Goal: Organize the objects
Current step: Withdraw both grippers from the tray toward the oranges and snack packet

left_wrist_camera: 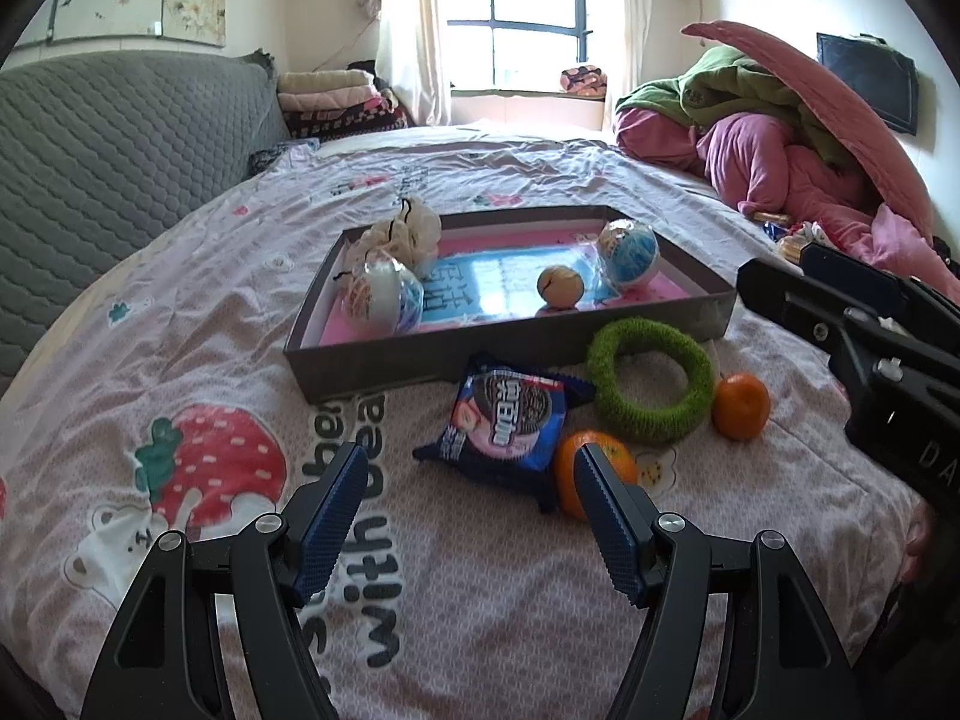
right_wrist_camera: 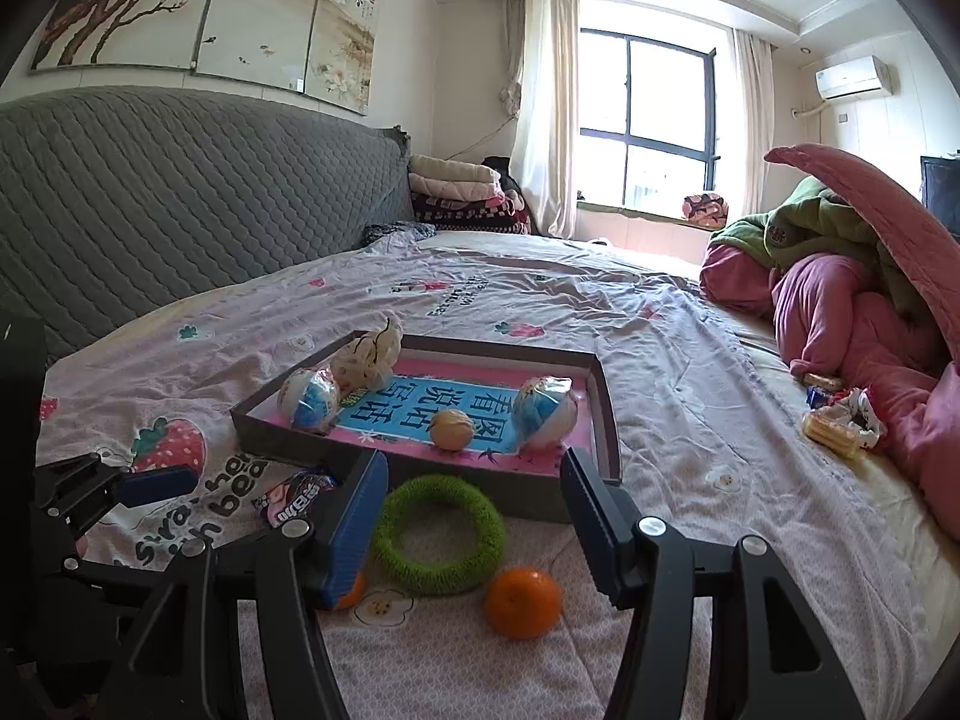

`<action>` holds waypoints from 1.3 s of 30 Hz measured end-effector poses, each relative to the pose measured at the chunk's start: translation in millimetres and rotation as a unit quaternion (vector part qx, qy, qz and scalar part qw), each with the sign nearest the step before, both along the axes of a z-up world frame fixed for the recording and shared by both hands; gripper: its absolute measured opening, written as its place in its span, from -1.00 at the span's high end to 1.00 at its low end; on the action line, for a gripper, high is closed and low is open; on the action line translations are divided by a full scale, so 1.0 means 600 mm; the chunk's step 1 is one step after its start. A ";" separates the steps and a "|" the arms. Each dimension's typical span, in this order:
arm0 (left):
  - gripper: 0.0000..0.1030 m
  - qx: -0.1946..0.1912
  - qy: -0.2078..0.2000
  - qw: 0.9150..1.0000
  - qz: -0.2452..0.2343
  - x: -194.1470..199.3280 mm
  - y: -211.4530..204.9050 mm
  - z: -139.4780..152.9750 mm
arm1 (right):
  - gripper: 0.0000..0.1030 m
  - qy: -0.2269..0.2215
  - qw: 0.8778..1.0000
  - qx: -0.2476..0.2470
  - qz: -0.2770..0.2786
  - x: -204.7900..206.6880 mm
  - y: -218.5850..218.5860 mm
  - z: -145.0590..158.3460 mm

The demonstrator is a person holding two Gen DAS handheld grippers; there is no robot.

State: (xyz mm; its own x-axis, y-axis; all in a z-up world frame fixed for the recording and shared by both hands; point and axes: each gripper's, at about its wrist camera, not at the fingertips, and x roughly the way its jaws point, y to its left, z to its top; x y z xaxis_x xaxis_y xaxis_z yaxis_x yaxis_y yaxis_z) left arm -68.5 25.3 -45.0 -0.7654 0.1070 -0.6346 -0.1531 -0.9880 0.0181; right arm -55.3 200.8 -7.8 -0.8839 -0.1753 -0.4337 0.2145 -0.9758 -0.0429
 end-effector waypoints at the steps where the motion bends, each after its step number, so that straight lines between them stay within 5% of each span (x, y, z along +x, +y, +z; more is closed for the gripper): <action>1: -0.41 -0.002 -0.001 1.000 0.000 0.003 0.000 -0.002 | -0.16 0.000 1.000 -0.002 0.000 0.001 0.001 0.000; 39: -0.41 0.007 -0.037 0.999 -0.039 0.040 0.051 -0.024 | -0.16 -0.090 0.996 0.004 -0.014 0.013 0.053 -0.057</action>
